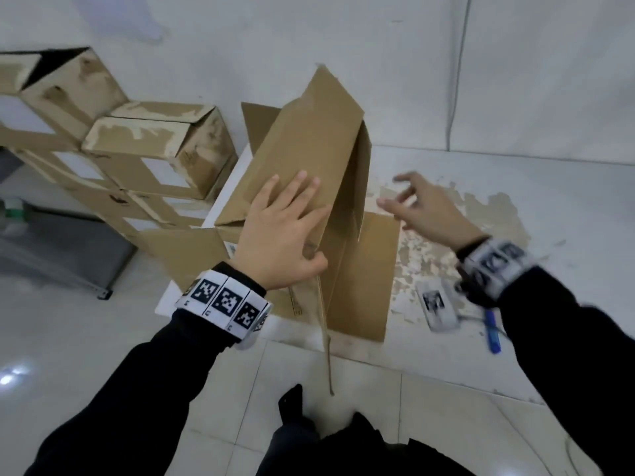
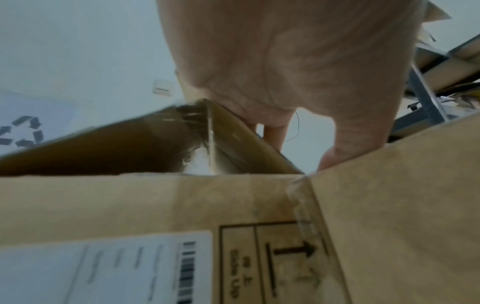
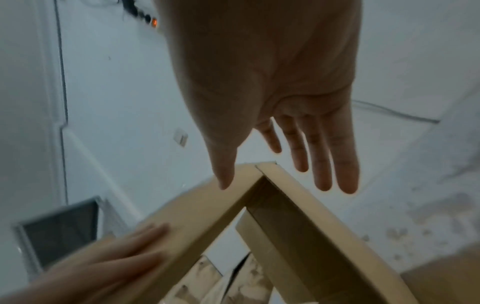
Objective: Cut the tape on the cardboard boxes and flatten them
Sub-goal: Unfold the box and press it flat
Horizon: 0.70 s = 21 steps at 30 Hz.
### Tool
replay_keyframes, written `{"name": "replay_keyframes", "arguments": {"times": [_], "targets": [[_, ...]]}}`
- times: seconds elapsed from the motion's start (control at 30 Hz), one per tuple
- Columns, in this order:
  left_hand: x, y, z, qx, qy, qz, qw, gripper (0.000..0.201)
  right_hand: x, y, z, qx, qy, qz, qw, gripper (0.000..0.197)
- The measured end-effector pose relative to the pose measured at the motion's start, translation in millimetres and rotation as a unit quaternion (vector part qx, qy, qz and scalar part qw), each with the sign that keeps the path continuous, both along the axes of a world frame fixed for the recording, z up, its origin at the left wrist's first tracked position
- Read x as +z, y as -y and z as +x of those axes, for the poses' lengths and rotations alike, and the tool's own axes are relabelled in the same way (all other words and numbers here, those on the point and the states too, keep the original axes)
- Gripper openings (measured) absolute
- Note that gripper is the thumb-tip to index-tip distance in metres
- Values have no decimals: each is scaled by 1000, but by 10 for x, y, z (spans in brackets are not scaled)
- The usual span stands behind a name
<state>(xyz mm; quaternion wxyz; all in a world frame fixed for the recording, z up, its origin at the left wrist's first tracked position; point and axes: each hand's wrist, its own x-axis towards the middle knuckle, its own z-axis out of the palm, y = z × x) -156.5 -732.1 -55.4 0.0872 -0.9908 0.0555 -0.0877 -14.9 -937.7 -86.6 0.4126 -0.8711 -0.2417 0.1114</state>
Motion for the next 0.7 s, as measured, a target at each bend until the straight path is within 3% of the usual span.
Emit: {"name": "replay_keyframes", "arguments": {"times": [0.1,0.23,0.33,0.47,0.57,0.7], "targets": [[-20,-46,-99,-24,7,-2,1000,63,-44,-451,432,-25,22,-48,998,83],[-40,-47,-187,-23,27,-1,999,61,-173,-654,576,6,100,-85,991,41],[-65,-23,-246,-21,46,-8,999,60,-300,-427,735,-23,139,-93,986,28],[-94,17,-358,-29,66,-10,997,59,-365,-62,1121,-123,28,-5,992,22],[-100,28,-431,-36,72,-8,997,59,-350,-2,1276,-150,-37,75,985,25],[-116,0,-329,-46,84,-5,995,57,-309,-13,968,-156,-55,89,982,62]]}}
